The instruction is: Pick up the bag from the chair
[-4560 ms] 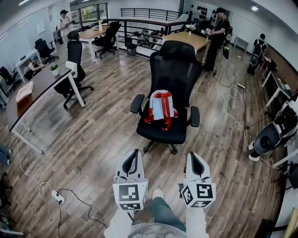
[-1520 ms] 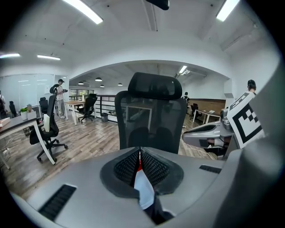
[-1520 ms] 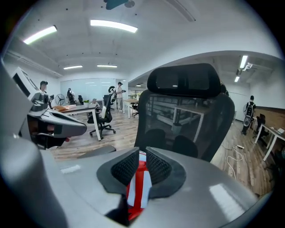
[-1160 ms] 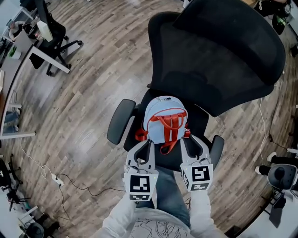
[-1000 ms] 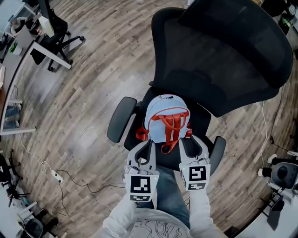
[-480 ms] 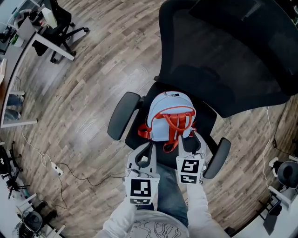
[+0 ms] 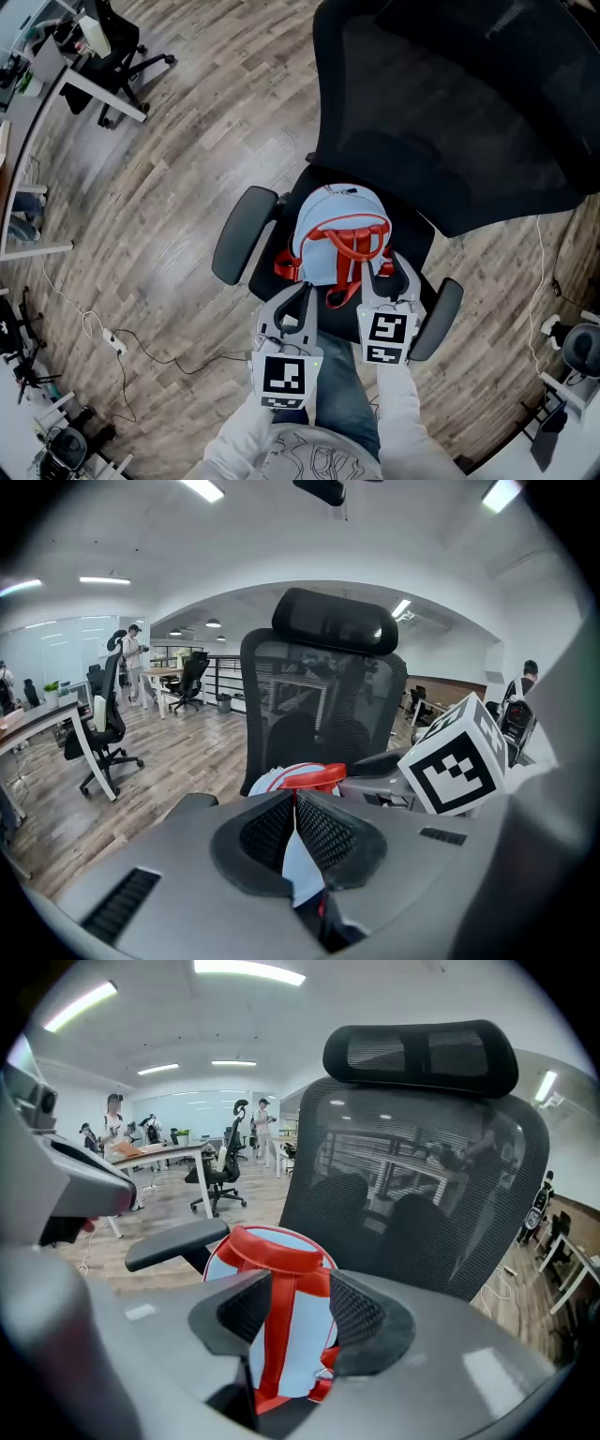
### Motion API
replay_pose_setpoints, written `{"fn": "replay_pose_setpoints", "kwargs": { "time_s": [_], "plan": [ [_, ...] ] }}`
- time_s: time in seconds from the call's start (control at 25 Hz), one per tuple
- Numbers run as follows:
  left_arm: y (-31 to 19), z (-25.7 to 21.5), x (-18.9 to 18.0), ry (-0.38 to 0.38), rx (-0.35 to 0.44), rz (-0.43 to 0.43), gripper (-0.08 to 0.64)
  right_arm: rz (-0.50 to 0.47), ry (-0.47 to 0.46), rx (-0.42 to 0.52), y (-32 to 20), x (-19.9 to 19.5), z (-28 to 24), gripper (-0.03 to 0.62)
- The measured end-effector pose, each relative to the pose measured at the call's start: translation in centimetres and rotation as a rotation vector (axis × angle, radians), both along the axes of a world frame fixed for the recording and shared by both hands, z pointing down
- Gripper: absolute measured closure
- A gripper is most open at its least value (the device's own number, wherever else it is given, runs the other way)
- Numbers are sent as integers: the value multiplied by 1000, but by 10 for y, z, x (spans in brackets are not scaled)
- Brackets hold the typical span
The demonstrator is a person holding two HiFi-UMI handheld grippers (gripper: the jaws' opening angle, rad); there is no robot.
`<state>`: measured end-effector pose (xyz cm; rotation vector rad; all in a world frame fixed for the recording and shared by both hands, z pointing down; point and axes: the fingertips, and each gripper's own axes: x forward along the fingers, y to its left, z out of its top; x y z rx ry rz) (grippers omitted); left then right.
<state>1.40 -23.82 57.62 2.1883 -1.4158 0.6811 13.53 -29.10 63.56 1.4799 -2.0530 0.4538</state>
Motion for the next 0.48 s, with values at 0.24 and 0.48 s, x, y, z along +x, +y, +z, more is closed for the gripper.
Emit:
{"fn": "replay_pose_setpoints", "kwargs": {
  "time_s": [0.24,0.48],
  "plan": [
    [-30,-9,25,61,67,211,473,-11,-15,23,-12,-2,-11,393],
    [-57,6,55,27,46,552,408,-44,-58,25,-16,-3,-13,393]
  ]
}}
